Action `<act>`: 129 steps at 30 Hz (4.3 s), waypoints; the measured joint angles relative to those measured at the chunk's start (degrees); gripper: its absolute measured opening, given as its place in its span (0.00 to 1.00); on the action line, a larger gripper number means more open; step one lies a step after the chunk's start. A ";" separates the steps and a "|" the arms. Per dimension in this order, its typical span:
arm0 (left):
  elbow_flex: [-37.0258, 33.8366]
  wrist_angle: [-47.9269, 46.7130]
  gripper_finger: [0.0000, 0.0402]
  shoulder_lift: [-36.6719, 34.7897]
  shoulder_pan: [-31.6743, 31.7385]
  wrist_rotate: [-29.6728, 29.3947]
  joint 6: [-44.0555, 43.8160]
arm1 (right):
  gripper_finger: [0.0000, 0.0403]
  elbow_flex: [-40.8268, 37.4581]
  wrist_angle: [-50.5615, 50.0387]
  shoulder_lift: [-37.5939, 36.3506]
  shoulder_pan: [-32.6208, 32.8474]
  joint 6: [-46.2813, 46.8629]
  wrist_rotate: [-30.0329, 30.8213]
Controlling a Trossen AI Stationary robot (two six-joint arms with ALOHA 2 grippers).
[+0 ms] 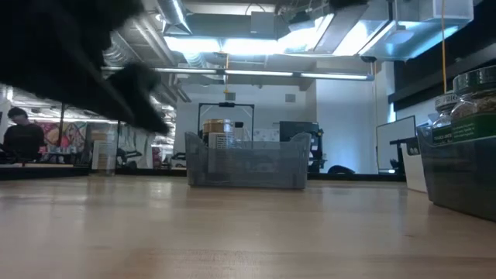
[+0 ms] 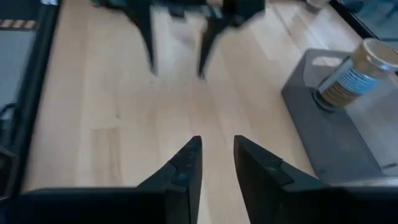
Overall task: Sort spices by type
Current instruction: Put the bottom green seasoning bottle into the bottom black bin
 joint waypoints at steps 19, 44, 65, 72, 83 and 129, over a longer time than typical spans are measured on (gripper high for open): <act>37.83 -53.39 0.67 -4.90 -12.73 -6.87 8.95 | 0.23 -1.65 6.08 0.00 -2.76 -5.44 -1.52; 45.96 -88.60 0.67 -0.89 -32.25 9.10 -62.63 | 0.23 -1.65 5.69 0.74 -8.68 -11.11 -2.70; 45.94 -93.85 0.67 3.98 -36.91 7.57 -69.84 | 0.23 -1.65 7.33 3.82 -9.10 -14.38 -7.54; 45.94 -96.15 0.67 3.98 -37.76 7.70 -72.98 | 0.23 -1.65 7.44 3.82 -9.10 -14.79 -7.54; 45.94 -96.69 0.67 5.98 -38.27 7.74 -72.98 | 0.23 -1.65 7.49 3.82 -9.10 -14.82 -7.54; 38.47 -89.45 0.52 6.50 -36.72 8.34 -69.69 | 0.23 -1.65 8.91 3.80 -9.10 -16.11 -7.52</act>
